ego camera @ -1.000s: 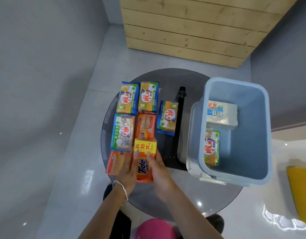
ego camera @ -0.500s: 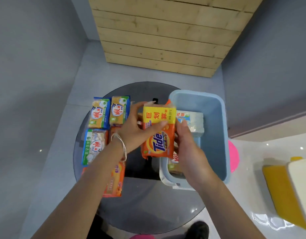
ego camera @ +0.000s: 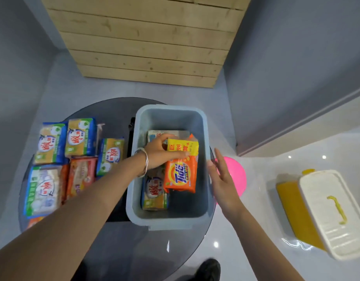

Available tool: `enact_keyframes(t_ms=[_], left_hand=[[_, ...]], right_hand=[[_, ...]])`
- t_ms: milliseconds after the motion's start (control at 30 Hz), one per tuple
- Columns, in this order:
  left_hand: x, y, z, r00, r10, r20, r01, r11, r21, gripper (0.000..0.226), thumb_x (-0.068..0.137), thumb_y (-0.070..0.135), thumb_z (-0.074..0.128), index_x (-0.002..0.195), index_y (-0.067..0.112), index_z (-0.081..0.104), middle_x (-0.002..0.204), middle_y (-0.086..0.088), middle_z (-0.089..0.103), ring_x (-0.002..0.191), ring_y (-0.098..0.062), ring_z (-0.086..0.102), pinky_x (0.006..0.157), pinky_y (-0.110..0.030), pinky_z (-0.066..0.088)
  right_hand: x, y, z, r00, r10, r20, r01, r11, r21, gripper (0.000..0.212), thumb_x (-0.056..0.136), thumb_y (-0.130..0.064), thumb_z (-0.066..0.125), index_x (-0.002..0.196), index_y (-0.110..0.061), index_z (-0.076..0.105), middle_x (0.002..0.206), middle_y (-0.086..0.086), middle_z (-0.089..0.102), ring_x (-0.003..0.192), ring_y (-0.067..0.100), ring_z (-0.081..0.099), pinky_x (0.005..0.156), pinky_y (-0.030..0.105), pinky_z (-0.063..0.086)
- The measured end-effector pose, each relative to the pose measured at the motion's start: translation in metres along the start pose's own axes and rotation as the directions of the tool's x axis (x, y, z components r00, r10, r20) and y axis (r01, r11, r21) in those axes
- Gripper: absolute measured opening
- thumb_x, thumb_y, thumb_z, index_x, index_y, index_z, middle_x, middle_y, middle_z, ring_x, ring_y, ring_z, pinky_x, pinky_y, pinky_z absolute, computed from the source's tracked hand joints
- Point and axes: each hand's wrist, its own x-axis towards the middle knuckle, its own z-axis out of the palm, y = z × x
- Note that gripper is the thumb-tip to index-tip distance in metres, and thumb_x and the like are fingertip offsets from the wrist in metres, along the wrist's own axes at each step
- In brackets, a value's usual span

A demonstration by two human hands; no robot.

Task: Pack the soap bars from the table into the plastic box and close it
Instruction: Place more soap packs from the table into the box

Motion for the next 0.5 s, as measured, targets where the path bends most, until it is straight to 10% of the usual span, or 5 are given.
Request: enact_keyframes(t_ms=[333, 500], left_hand=[[0.025, -0.025, 0.019, 0.960, -0.217, 0.176, 0.166, 0.950, 0.263, 0.050, 0.068, 0.051, 0.070, 0.107, 0.028, 0.049, 0.098, 0.001, 0.068, 0.088, -0.017, 0.067, 0.082, -0.037, 0.054], [0.033, -0.029, 0.022, 0.917, -0.303, 0.258, 0.181, 0.895, 0.408, 0.049, 0.068, 0.053, 0.069, 0.105, 0.031, 0.048, 0.093, 0.007, 0.065, 0.085, -0.011, 0.064, 0.066, -0.026, 0.051]], right_hand=[[0.011, 0.032, 0.010, 0.999, 0.045, -0.030, -0.041, 0.990, 0.132, 0.036, 0.098, -0.038, 0.040, 0.134, -0.038, 0.041, 0.107, -0.030, 0.053, 0.080, -0.033, 0.052, 0.058, -0.006, 0.041], [0.013, 0.036, 0.011, 0.999, 0.036, -0.032, -0.032, 0.991, 0.129, 0.036, 0.098, -0.040, 0.039, 0.134, -0.037, 0.043, 0.108, -0.029, 0.056, 0.085, -0.029, 0.054, 0.060, -0.003, 0.044]])
